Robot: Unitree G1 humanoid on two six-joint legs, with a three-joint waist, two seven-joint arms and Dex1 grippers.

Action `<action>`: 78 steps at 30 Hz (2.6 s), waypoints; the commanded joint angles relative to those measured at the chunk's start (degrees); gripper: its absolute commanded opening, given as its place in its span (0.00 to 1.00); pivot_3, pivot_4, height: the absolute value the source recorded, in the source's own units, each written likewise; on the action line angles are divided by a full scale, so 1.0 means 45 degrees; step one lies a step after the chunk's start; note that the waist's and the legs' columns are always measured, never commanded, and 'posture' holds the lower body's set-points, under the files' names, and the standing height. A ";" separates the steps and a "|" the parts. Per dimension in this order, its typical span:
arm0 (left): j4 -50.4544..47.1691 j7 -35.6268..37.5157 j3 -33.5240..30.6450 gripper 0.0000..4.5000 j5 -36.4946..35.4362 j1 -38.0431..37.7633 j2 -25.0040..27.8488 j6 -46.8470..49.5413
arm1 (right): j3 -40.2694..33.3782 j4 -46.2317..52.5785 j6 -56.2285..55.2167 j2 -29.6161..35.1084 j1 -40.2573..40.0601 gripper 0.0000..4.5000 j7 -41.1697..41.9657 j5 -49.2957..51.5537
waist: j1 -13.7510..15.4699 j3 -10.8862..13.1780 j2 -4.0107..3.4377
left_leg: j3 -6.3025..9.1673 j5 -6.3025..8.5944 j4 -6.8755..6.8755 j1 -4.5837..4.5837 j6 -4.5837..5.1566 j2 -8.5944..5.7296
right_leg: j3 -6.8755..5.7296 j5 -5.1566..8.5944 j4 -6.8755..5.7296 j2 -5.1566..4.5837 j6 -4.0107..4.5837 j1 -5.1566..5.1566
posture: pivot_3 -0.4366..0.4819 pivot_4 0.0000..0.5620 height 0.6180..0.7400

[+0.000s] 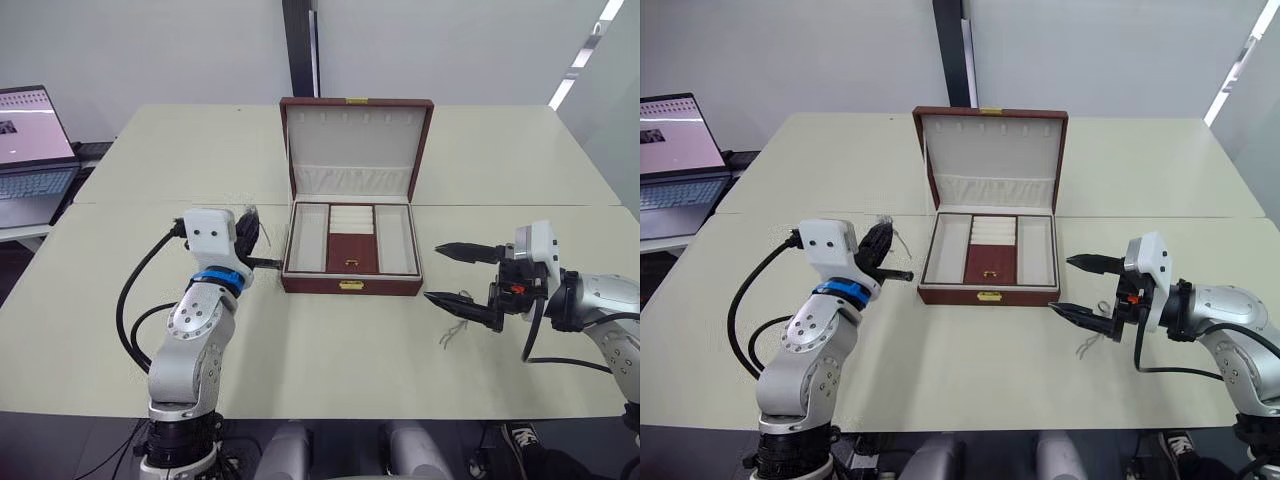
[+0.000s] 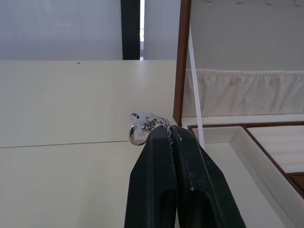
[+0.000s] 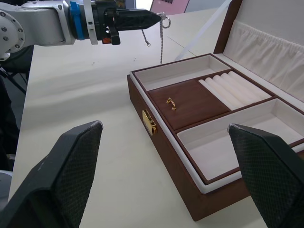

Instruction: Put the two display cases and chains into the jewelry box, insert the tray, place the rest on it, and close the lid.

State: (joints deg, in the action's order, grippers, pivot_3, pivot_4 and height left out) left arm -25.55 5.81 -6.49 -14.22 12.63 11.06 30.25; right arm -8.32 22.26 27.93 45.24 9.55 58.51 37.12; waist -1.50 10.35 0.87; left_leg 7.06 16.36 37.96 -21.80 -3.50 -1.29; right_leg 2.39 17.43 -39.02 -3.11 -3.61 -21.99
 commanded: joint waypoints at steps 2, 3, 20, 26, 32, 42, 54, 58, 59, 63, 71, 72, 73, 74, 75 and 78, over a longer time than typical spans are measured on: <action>-0.0558 0.0112 0.0357 0.00 -0.0264 0.0620 -0.0142 0.0355 | -0.0615 0.0536 -0.0072 0.0169 -0.0212 1.00 -0.0197 0.0124 | 0.0011 0.0001 0.0002 | 0.0002 0.0000 0.0000 -0.0002 0.0000 0.0000 | -0.0003 0.0000 0.0000 0.0001 0.0000 0.0000 | 0.48 0.27 1.00; -0.0554 0.0129 0.0455 0.00 -0.0313 0.0789 -0.0181 0.0449 | -0.0692 0.0606 -0.0063 0.0171 -0.0316 1.00 -0.0249 0.0130 | 0.0015 0.0001 0.0003 | 0.0002 0.0000 0.0000 -0.0004 0.0000 -0.0002 | -0.0002 0.0000 0.0000 0.0000 0.0000 0.0000 | 0.48 0.27 1.00; -0.0489 0.0661 0.1090 0.00 -0.0688 0.1709 -0.0320 0.1050 | -0.1036 0.1169 -0.0055 0.0050 -0.1045 1.00 -0.0923 0.0195 | 0.0011 0.0003 0.0006 | -0.0001 -0.0001 0.0001 -0.0004 -0.0002 -0.0001 | 0.0001 0.0000 0.0002 0.0002 0.0000 0.0002 | 0.48 0.27 1.00; -0.0422 0.0764 0.1128 0.00 -0.0714 0.1769 -0.0294 0.1056 | -0.1017 0.1210 -0.0086 0.0000 -0.1108 1.00 -0.1012 0.0170 | 0.0009 0.0003 0.0006 | 0.0000 -0.0002 0.0001 -0.0003 -0.0003 -0.0001 | 0.0000 0.0000 0.0002 0.0003 0.0000 0.0002 | 0.48 0.27 1.00; -0.0387 0.0873 0.1137 0.00 -0.0716 0.2012 -0.0364 0.1016 | -0.1051 0.1246 -0.0104 -0.0019 -0.1203 1.00 -0.1092 0.0200 | 0.0010 0.0003 0.0007 | -0.0002 -0.0002 0.0001 -0.0003 -0.0003 -0.0001 | 0.0000 0.0000 0.0002 0.0003 0.0000 0.0002 | 0.48 0.27 1.00; -0.0087 0.0881 0.1088 0.00 -0.0589 0.1792 -0.0328 0.1006 | -0.1041 0.1250 -0.0113 -0.0005 -0.1291 1.00 -0.1154 0.0208 | 0.0003 0.0004 0.0006 | -0.0001 -0.0002 0.0001 -0.0001 -0.0003 0.0000 | 0.0001 0.0000 0.0002 0.0003 0.0000 0.0002 | 0.48 0.27 1.00; 0.0693 0.1393 0.1387 0.00 -0.0526 0.0701 -0.0267 0.0976 | -0.1018 0.1200 -0.0097 0.0033 -0.1212 1.00 -0.1155 0.0179 | 0.0006 0.0004 0.0007 | -0.0002 -0.0001 0.0001 -0.0001 -0.0002 0.0000 | 0.0003 0.0000 0.0002 0.0003 0.0000 0.0002 | 0.48 0.27 1.00; 0.0846 0.1533 0.1423 0.00 -0.0554 0.0719 -0.0154 0.1114 | -0.1021 0.1169 -0.0106 0.0034 -0.1203 1.00 -0.1147 0.0169 | 0.0017 0.0004 0.0007 | 0.0001 -0.0001 0.0002 -0.0003 -0.0002 -0.0002 | 0.0000 0.0000 0.0003 0.0002 0.0000 0.0002 | 0.48 0.27 1.00; 0.0885 0.1581 0.1438 0.00 -0.0532 0.0723 -0.0119 0.1065 | -0.1014 0.1167 -0.0106 0.0030 -0.1196 1.00 -0.1151 0.0167 | 0.0018 0.0004 0.0007 | 0.0000 -0.0001 0.0002 -0.0003 -0.0002 -0.0002 | 0.0000 0.0000 0.0002 0.0002 0.0000 0.0002 | 0.48 0.27 1.00; 0.0900 0.1746 0.1496 0.00 -0.0584 0.0716 -0.0081 0.1109 | -0.0973 0.1193 -0.0099 -0.0002 -0.1192 1.00 -0.1186 0.0161 | 0.0013 0.0004 0.0007 | 0.0001 -0.0001 0.0000 -0.0002 -0.0002 -0.0001 | 0.0000 0.0000 0.0003 0.0003 0.0000 0.0002 | 0.48 0.27 1.00; 0.0883 0.1823 0.1558 0.15 -0.0558 0.0728 -0.0127 0.1028 | -0.1021 0.1272 -0.0054 0.0014 -0.1228 1.00 -0.1193 0.0240 | 0.0014 0.0004 0.0007 | 0.0000 -0.0001 0.0001 -0.0002 -0.0002 -0.0001 | 0.0000 0.0000 0.0003 0.0002 0.0000 0.0002 | 0.48 0.27 1.00; 0.0873 0.1847 0.1558 0.21 -0.0555 0.0724 -0.0120 0.0981 | -0.1037 0.1279 -0.0052 0.0023 -0.1238 1.00 -0.1188 0.0247 | 0.0013 0.0004 0.0007 | 0.0001 -0.0001 0.0001 -0.0002 -0.0002 -0.0001 | 0.0001 0.0000 0.0003 0.0002 0.0000 0.0002 | 0.48 0.27 1.00; 0.0872 0.1858 0.1551 0.28 -0.0557 0.0726 -0.0122 0.0958 | -0.1041 0.1272 -0.0056 0.0028 -0.1237 1.00 -0.1183 0.0243 | 0.0014 0.0004 0.0007 | 0.0000 -0.0001 0.0001 -0.0002 -0.0002 -0.0001 | 0.0001 0.0000 0.0003 0.0002 0.0000 0.0002 | 0.48 0.27 1.00; 0.0873 0.1876 0.1523 0.34 -0.0579 0.0738 -0.0133 0.0938 | -0.1038 0.1256 -0.0053 0.0033 -0.1220 1.00 -0.1179 0.0241 | 0.0014 0.0004 0.0007 | 0.0001 -0.0001 0.0001 -0.0002 -0.0002 -0.0001 | 0.0001 0.0000 0.0003 0.0002 0.0000 0.0002 | 0.48 0.27 1.00; 0.0866 0.1897 0.1500 0.40 -0.0602 0.0751 -0.0140 0.0924 | -0.1040 0.1240 -0.0054 0.0037 -0.1208 1.00 -0.1174 0.0239 | 0.0014 0.0004 0.0007 | 0.0001 -0.0001 0.0001 -0.0002 -0.0002 -0.0001 | 0.0000 0.0000 0.0003 0.0002 0.0000 0.0002 | 0.48 0.27 1.00; 0.0783 0.2053 0.1392 0.62 -0.0793 0.0756 -0.0184 0.0941 | -0.1037 0.1204 -0.0063 0.0047 -0.1195 1.00 -0.1155 0.0224 | 0.0014 0.0004 0.0007 | 0.0000 -0.0001 0.0001 -0.0002 -0.0002 -0.0001 | 0.0000 0.0000 0.0003 0.0002 0.0000 0.0002 | 0.48 0.27 1.00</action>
State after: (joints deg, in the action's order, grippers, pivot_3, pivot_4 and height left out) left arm -20.03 14.50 -0.20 -16.89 15.34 10.32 35.56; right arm -11.27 25.63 28.08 45.07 3.55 53.42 37.21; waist -1.44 10.37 0.90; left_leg 7.06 16.35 37.97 -21.81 -3.51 -1.29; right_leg 2.39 17.43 -39.01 -3.10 -3.61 -21.98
